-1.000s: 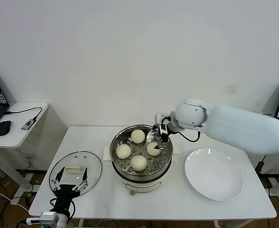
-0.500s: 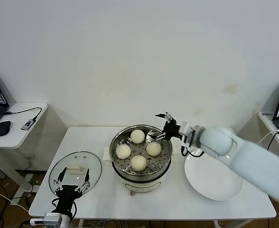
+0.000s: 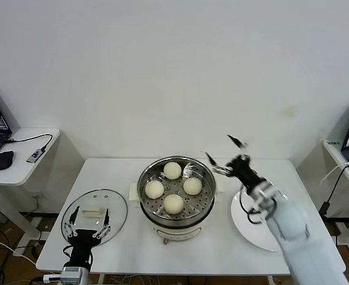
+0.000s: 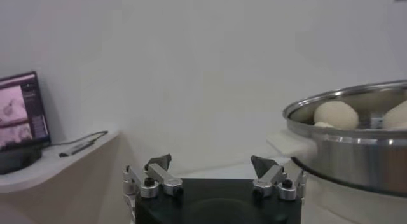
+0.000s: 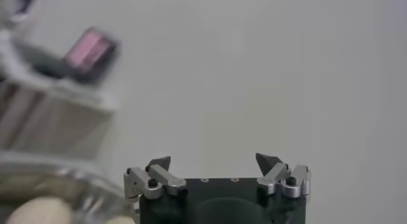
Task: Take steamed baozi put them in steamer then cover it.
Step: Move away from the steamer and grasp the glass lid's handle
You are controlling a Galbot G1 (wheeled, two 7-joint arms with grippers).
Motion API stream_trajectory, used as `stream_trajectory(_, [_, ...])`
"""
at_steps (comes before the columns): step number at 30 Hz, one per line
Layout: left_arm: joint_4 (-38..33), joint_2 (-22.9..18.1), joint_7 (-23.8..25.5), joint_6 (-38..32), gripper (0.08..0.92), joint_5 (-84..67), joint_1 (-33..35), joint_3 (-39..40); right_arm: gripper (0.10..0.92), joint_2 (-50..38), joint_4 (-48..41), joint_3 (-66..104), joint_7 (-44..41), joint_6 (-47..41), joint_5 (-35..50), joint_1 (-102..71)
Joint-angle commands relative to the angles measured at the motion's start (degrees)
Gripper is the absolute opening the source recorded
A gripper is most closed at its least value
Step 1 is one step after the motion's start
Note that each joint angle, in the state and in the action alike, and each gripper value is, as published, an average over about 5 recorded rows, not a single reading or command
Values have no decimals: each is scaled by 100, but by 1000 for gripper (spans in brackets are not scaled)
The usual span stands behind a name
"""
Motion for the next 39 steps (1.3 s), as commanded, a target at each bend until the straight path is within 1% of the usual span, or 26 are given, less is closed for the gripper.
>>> stream_trajectory(1, [705, 98, -290, -565, 823, 3036, -147, -420, 823, 1772, 455, 2186, 55, 525, -655, -2057])
stream_trajectory(4, [993, 408, -289, -600, 823, 4219, -187, -719, 823, 1883, 445, 2318, 321, 448, -719, -2226])
stream_trajectory(7, [1328, 812, -159, -625, 823, 5178, -179, -1020, 823, 1947, 394, 2462, 581, 397, -725, -2313])
stream_trajectory(11, [1836, 1268, 4, -631, 823, 5823, -199, -1164, 823, 1989, 246, 2649, 788, 437, -740, -2381])
stream_trajectory(13, [2112, 1384, 37, -650, 823, 5986, -309, -1128, 823, 2027, 159, 2713, 865, 482, -757, -2414])
stream_trajectory(17, [2548, 1484, 33, -747, 823, 6197, -659, -960, 823, 2134, 78, 2760, 960, 544, -792, -2493])
stream_trajectory(23, [2868, 1643, 44, -837, 823, 6293, -1077, -687, 823, 2270, 107, 2862, 1015, 511, -733, -2480])
stream_trajectory(31, [3071, 1711, 72, -902, 823, 6278, -1360, -450, 823, 2364, 244, 2909, 1036, 421, -706, -2502])
stream_trajectory(39, [3051, 1665, 124, -922, 823, 6268, -1534, -274, 823, 2425, 300, 2865, 1037, 415, -769, -2546])
